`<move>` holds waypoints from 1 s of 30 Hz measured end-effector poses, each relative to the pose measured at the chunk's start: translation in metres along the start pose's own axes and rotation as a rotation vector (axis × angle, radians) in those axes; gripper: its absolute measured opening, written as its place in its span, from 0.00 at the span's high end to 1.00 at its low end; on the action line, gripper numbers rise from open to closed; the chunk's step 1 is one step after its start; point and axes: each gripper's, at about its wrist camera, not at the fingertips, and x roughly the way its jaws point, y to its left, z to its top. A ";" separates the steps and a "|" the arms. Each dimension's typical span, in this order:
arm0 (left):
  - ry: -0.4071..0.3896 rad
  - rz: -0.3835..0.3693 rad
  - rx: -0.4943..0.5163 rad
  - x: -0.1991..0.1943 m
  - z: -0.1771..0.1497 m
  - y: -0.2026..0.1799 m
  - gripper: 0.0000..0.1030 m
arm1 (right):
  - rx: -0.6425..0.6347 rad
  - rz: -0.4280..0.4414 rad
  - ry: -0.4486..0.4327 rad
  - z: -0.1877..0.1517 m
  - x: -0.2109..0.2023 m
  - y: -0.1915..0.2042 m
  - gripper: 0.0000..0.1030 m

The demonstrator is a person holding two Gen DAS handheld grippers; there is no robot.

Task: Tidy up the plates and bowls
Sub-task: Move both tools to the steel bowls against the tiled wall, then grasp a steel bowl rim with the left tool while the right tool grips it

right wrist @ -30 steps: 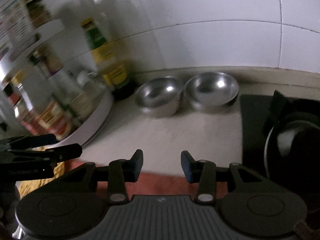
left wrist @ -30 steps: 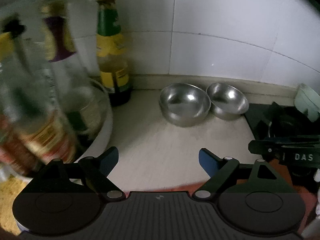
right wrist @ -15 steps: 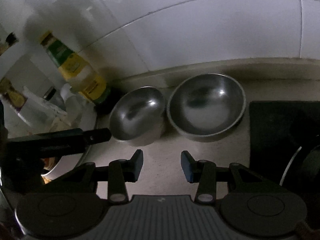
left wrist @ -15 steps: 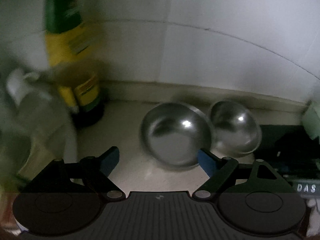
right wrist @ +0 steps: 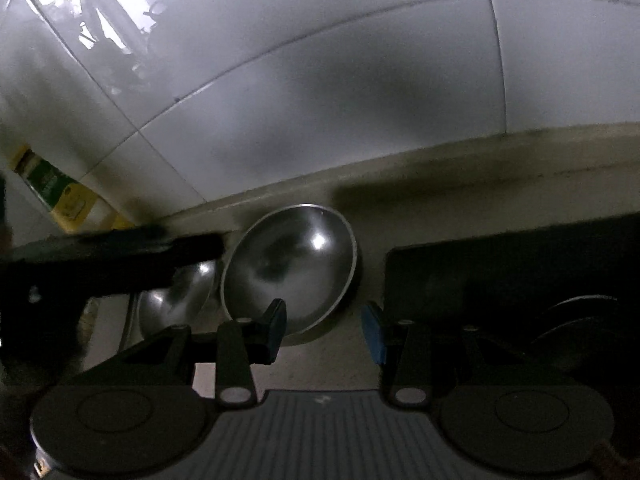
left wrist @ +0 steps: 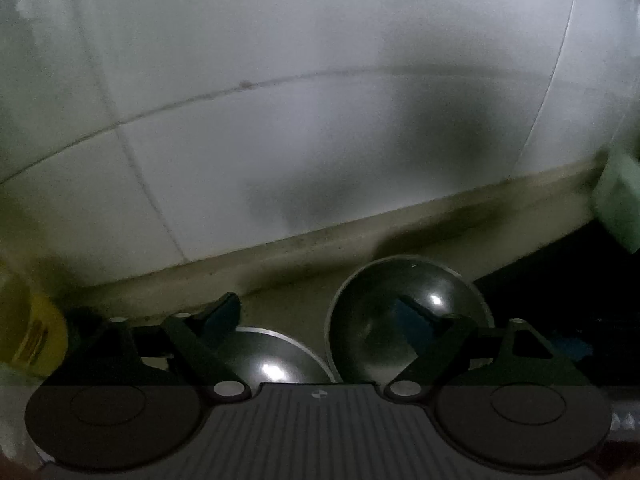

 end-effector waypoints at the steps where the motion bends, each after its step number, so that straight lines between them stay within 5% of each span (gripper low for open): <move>1: 0.014 0.004 0.006 0.006 0.002 -0.001 0.27 | 0.006 0.003 0.006 -0.001 0.003 -0.002 0.62; 10: 0.127 -0.020 0.115 0.048 0.006 -0.020 0.34 | 0.047 0.032 0.045 -0.003 0.037 -0.008 0.66; 13: 0.156 -0.138 0.129 0.039 0.003 -0.031 0.33 | 0.077 0.040 0.052 -0.002 0.041 -0.015 0.71; 23: 0.268 -0.274 0.070 0.005 -0.044 -0.046 0.30 | 0.011 -0.010 0.051 -0.015 0.003 -0.017 0.81; 30: 0.199 -0.165 -0.013 -0.004 -0.048 -0.040 0.23 | 0.028 -0.002 0.058 -0.018 -0.004 -0.029 0.81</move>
